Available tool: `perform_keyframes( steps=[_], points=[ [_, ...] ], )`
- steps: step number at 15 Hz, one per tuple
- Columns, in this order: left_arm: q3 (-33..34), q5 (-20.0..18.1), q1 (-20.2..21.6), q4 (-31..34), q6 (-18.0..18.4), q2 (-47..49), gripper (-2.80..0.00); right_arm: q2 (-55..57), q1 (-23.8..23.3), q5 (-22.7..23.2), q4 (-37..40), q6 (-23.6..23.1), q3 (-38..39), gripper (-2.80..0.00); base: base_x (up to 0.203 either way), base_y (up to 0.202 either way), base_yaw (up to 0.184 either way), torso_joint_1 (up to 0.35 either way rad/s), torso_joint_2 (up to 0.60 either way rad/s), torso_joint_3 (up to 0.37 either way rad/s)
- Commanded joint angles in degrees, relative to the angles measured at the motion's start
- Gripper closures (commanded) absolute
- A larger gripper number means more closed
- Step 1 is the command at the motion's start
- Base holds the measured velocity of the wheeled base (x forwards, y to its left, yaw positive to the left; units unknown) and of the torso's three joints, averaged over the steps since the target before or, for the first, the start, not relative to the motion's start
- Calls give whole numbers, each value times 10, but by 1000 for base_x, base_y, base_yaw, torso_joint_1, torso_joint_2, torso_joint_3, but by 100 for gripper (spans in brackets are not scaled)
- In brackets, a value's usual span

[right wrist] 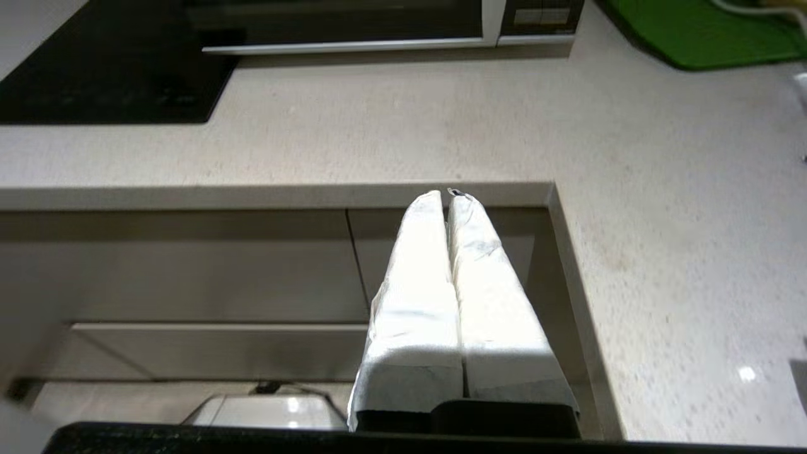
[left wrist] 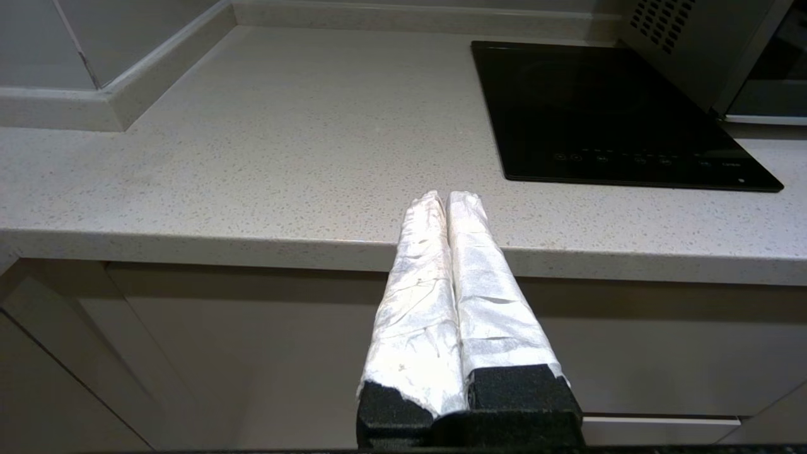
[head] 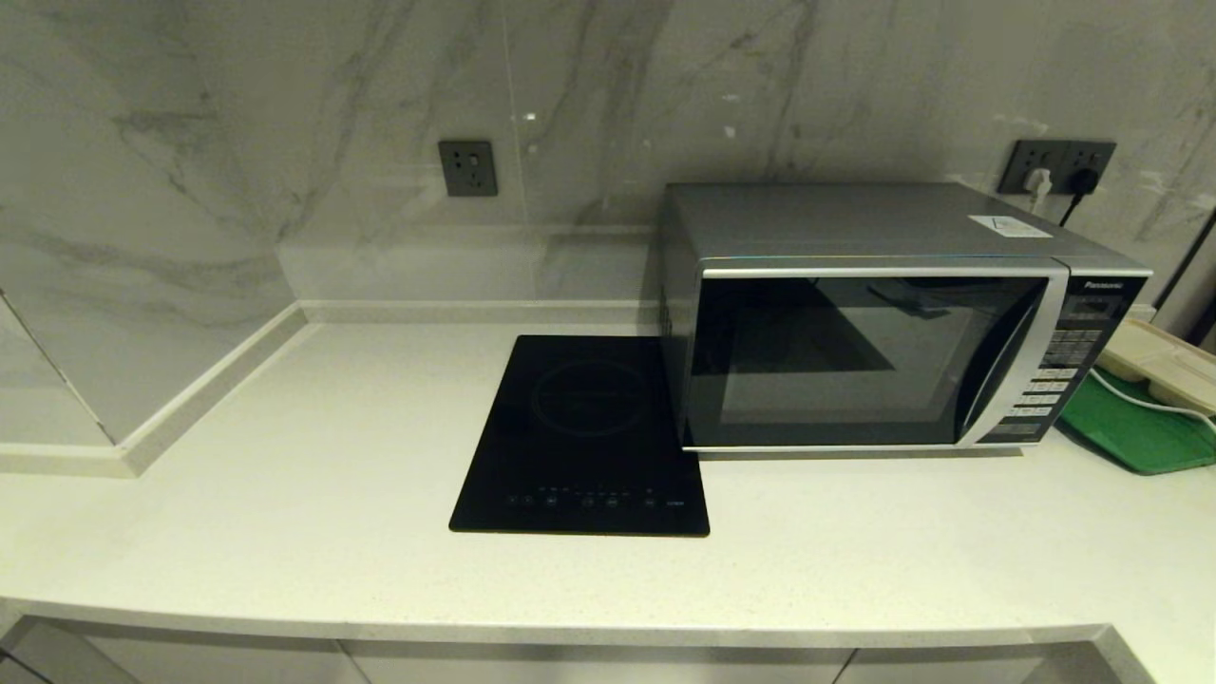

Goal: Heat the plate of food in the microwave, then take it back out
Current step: Open the microwave oven

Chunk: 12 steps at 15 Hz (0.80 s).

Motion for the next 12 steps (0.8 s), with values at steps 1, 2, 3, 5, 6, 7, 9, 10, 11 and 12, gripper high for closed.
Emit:
perform_keyframes(
  steps=[1,2,3,5,6,7,9,10,11,12],
  points=[
    [0,0,0,1,-1,0,0,-1,0,-17,-156,-13,121,0,0,0,0,0,0,0],
    [0,0,0,0,-1,0,0,-1,0,-30,-233,-34,186,0,0,0,0,0,0,0],
    [0,0,0,0,-1,0,0,-1,0,-36,-329,-47,236,0,0,0,0,0,0,0],
    [0,0,0,0,-1,0,0,-1,0,-22,-419,-43,273,0,0,0,0,0,0,0],
    [0,0,0,0,-1,0,0,0,0,-15,-394,-42,276,0,0,0,0,0,0,0],
    [0,0,0,0,-1,0,0,0,0,-9,-356,-41,277,0,0,0,0,0,0,0],
    [0,0,0,0,-1,0,0,0,0,-6,-366,-38,281,0,0,0,0,0,0,0],
    [0,0,0,0,-1,0,0,0,0,-7,-366,-26,281,0,0,0,0,0,0,0],
    [0,0,0,0,-1,0,0,0,0,-8,-366,-22,281,0,0,0,0,0,0,0],
    [0,0,0,0,-1,0,0,0,0,-8,-367,-22,281,0,0,0,0,0,0,0]
  ],
)
